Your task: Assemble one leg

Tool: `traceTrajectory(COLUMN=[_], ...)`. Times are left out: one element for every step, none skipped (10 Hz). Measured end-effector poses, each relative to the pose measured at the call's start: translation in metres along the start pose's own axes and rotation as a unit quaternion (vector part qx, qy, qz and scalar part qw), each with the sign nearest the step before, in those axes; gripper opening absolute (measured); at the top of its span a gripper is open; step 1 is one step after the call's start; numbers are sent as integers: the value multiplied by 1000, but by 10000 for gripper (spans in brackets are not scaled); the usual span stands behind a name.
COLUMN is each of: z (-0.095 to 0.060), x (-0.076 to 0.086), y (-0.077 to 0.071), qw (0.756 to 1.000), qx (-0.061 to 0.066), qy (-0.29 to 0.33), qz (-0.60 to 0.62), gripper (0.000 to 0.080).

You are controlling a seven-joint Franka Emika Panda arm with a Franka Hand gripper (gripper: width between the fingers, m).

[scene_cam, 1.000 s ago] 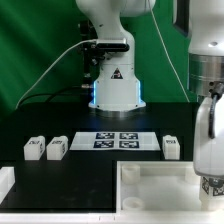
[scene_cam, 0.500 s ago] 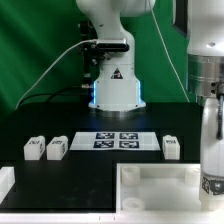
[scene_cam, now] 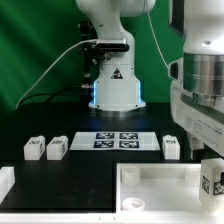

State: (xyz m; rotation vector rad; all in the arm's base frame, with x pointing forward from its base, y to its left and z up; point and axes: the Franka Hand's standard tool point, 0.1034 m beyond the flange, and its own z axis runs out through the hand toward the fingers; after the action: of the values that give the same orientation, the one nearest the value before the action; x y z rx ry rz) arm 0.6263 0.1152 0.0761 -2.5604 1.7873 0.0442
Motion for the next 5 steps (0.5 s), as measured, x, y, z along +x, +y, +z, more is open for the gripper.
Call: traceTrajectory(z=[0, -1, -3, -6, -7], x=[1, 2, -1, -6, -10], y=[0, 0, -4, -10, -11], qw=[999, 991, 969, 939, 921], qx=[-1, -6, -14, -17, -19], qy=[2, 11, 27, 36, 37], qz=[-54, -133, -246, -341, -387], gripper=[649, 649, 649, 649, 649])
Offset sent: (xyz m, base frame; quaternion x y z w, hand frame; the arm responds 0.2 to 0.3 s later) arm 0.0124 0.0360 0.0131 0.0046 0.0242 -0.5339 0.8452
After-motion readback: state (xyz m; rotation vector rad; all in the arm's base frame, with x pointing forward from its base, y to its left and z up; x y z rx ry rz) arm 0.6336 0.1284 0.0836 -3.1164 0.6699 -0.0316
